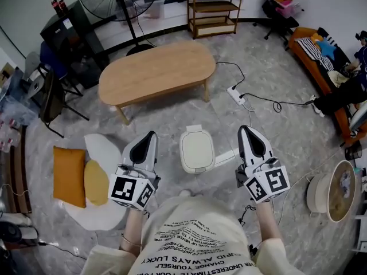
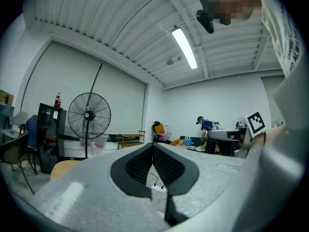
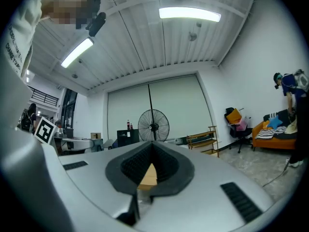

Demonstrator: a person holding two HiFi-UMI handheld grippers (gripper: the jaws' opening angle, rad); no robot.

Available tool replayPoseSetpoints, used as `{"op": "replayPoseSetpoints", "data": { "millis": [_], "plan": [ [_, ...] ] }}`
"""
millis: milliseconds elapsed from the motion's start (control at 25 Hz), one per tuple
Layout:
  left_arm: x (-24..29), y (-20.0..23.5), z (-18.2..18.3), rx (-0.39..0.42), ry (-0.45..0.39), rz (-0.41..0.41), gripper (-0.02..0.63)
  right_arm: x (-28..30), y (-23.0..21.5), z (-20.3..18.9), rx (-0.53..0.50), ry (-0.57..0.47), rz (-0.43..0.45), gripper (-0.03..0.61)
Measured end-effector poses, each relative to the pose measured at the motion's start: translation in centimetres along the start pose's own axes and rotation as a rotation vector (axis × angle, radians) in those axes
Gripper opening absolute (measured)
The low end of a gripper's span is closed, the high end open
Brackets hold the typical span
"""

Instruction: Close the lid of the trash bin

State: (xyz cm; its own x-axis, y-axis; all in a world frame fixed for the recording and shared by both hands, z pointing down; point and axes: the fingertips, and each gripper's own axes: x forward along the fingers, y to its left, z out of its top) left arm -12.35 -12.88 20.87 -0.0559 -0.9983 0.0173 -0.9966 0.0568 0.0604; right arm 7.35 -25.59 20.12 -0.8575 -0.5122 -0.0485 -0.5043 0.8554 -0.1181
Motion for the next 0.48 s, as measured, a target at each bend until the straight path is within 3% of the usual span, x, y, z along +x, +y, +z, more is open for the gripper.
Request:
{"op": "replayPoseSetpoints", "data": {
  "millis": [480],
  "plan": [
    [-0.37,0.31,-0.25,0.016,0.011,0.029,0.023,0.01,-0.13,-0.36,-0.006,0.008,-0.017,0.003]
  ]
}}
